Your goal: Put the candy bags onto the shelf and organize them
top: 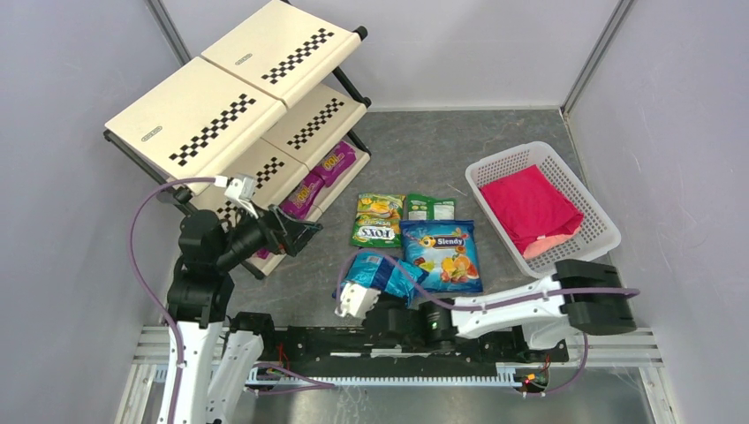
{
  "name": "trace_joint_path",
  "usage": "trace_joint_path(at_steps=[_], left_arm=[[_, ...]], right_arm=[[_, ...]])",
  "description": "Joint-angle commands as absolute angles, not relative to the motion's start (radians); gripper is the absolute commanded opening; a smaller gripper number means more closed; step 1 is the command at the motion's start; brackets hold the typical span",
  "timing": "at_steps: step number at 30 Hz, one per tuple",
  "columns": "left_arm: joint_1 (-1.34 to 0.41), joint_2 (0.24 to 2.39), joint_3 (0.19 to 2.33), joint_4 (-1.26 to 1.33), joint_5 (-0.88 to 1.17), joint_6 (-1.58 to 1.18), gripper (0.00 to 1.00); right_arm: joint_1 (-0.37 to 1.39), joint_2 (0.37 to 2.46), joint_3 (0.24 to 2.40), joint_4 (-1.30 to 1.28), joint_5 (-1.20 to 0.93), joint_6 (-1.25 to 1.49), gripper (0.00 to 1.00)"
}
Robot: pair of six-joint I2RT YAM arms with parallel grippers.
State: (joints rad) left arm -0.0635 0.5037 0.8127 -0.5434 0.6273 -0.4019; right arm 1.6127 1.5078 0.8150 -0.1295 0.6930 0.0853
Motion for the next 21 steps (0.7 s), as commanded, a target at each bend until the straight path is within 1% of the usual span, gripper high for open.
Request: trace_joint_path(at_steps=[1, 6, 11, 15, 21], left_arm=[[-0.056, 0.611, 0.835, -0.602, 0.688, -0.529, 1.00], [-0.055, 0.623, 0.777, -0.528, 0.801, -0.620, 1.00], [-0.055, 0.625, 0.702, -0.459, 0.904, -0.690, 1.00], [-0.055, 0.619, 0.674, -0.478, 0.891, -0.711, 0.99], [-0.059, 0.631, 0.692, -0.642, 0.806, -0.678, 0.94]], right_arm=[[1.497, 1.349, 0.735, 0.061, 0.585, 0.085, 0.00], [1.369, 1.250, 0.692, 0.172, 0.369, 0.107, 0.00], [1.312, 1.247, 0.754, 0.166, 0.283, 0.116, 0.00], [1.291, 1.255, 0.817, 0.152, 0.285, 0.118, 0.00], [1.277, 1.295, 0.905, 0.153, 0.293, 0.116, 0.00]])
